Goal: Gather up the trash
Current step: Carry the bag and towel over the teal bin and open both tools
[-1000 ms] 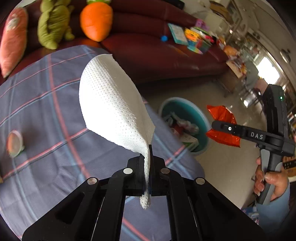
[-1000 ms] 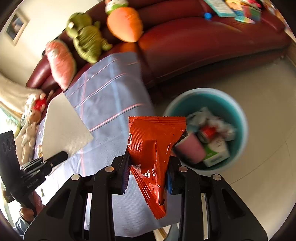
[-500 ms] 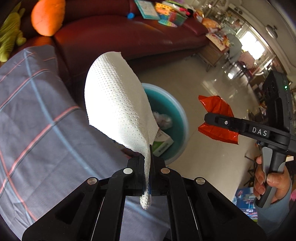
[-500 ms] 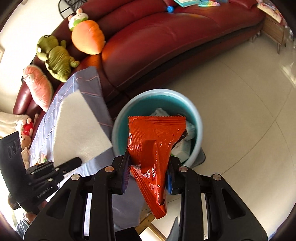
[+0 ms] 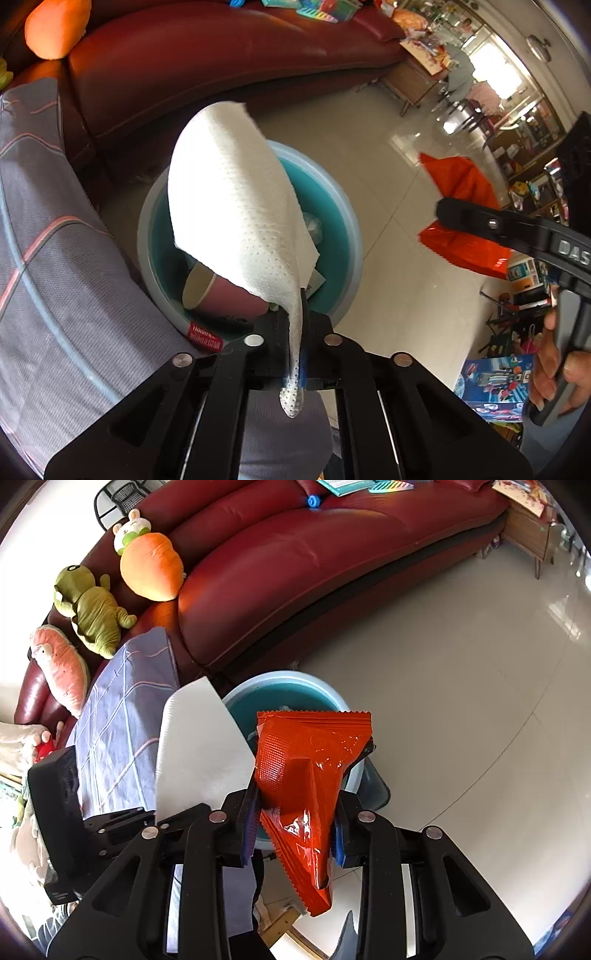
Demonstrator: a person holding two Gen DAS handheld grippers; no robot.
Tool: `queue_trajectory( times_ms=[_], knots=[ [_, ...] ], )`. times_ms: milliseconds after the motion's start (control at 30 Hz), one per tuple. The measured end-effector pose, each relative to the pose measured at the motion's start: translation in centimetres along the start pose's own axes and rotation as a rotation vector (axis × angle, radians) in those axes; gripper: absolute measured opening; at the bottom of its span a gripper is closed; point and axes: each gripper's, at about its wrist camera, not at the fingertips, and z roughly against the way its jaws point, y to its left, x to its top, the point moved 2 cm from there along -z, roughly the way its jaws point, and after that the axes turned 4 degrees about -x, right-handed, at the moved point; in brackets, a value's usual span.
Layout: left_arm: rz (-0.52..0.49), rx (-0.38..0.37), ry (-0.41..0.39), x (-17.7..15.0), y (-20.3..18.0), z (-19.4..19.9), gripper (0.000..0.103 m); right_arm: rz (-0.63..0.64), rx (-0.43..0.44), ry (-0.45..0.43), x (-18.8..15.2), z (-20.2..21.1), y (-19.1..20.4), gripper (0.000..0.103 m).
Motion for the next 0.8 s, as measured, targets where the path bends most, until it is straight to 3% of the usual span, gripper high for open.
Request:
queue_trajectory(
  times_ms=[33,100,167,800],
  knots=[
    [0.005,0.006,0.003,-0.1,0.3,0.0,0.027,-0.002,-0.001,0.0,0.0,0.0,-0.2,0.03],
    [0.017,0.03,-0.014,-0.2,0.8,0.3,0.075,-0.003,-0.006,0.001,0.1,0.0,-0.2,0.03],
    [0.026,0.068,-0.065,-0.5,1.5,1.3,0.086,-0.001,-0.008,0.007,0.2,-0.4,0.0,0.03],
    [0.077,0.142,-0.137,-2.8,4.7,6.3,0.095,0.079,0.018,0.058,1.2,-3.6,4.4,0.034]
  ],
)
